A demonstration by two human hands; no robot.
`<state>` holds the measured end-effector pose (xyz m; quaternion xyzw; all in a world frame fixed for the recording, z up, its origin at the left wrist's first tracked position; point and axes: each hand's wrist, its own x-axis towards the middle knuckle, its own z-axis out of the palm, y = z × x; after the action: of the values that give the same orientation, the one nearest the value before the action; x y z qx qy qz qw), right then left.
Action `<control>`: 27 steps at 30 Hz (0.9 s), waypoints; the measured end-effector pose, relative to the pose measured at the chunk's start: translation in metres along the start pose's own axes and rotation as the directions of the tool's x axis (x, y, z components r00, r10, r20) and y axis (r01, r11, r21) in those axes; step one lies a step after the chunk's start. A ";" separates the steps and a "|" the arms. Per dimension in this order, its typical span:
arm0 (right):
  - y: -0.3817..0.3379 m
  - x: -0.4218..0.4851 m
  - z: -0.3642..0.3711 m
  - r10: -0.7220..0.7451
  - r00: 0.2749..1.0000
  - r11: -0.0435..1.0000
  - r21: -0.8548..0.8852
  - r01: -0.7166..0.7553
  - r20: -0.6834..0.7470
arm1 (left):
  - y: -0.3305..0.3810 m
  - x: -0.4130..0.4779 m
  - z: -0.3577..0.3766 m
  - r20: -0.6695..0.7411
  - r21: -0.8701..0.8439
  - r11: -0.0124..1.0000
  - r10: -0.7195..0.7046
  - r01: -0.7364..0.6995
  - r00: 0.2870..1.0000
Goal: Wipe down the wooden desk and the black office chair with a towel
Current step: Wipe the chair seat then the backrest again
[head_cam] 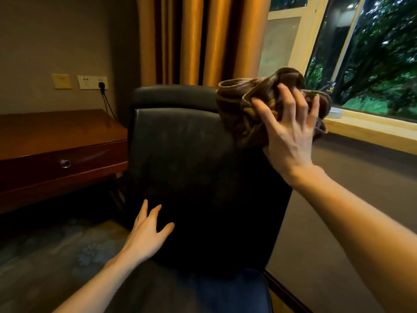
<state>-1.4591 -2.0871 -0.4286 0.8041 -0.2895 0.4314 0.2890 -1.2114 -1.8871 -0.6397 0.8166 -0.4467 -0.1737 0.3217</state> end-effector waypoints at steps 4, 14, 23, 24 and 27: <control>-0.007 -0.002 0.032 0.055 0.869 0.995 0.049 -0.091 0.491 | -0.002 0.000 -0.005 -0.032 -0.045 0.999 -0.024 0.023 0.999; 0.016 0.014 0.046 -0.042 0.954 0.998 -0.037 0.055 0.296 | 0.009 0.017 0.002 -0.300 -0.201 0.980 -0.067 0.005 0.951; -0.053 -0.086 0.099 0.011 0.999 0.995 0.095 -0.014 0.032 | 0.017 0.026 0.029 -0.299 -0.179 0.982 -0.106 0.054 0.948; -0.064 -0.101 0.102 -0.009 0.999 0.995 0.101 0.005 0.045 | 0.017 0.025 0.029 -0.292 -0.173 0.983 -0.105 0.055 0.951; -0.096 -0.152 0.111 -0.133 0.978 0.983 0.147 0.109 0.164 | 0.017 0.021 0.028 -0.285 -0.149 0.987 -0.097 0.056 0.954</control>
<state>-1.4024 -2.0699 -0.6313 0.8726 -0.2336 0.3606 0.2323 -1.2267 -1.9220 -0.6488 0.8255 -0.3492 -0.0948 0.4331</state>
